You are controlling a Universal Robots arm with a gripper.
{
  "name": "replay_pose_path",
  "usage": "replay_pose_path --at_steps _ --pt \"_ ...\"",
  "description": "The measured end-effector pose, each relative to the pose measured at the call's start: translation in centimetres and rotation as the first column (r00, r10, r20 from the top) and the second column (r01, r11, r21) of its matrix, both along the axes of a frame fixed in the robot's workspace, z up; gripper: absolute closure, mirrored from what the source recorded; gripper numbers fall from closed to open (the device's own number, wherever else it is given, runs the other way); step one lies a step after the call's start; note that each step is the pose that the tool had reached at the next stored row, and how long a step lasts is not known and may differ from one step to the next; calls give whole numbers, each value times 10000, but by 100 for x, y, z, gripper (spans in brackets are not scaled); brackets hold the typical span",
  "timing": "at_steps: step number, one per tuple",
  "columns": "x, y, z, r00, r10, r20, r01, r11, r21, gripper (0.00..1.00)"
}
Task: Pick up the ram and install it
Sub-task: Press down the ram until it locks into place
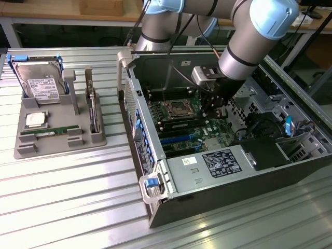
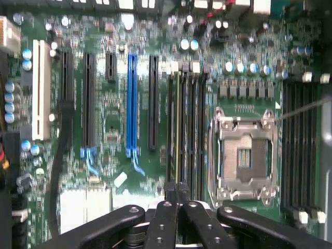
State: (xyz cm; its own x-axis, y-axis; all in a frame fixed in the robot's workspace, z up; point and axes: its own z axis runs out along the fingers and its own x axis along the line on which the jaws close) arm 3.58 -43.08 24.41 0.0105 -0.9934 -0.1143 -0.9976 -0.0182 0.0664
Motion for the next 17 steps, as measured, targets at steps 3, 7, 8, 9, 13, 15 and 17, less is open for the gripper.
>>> replay_pose_path --at_steps 3,7,8,9,13,15,17 --pt "60 6 -1 10000 0 1 0 10000 2 89" --pt "116 10 0 10000 -3 47 3 10000 1 89" --pt "115 10 -1 10000 -4 60 4 10000 2 89" --pt "114 9 0 10000 -4 63 4 10000 19 89" --pt "114 9 -1 10000 -5 63 5 10000 63 89" --pt "112 9 -8 9999 -6 152 5 10000 64 89" --pt "113 9 -8 9999 -4 163 3 10000 63 89"
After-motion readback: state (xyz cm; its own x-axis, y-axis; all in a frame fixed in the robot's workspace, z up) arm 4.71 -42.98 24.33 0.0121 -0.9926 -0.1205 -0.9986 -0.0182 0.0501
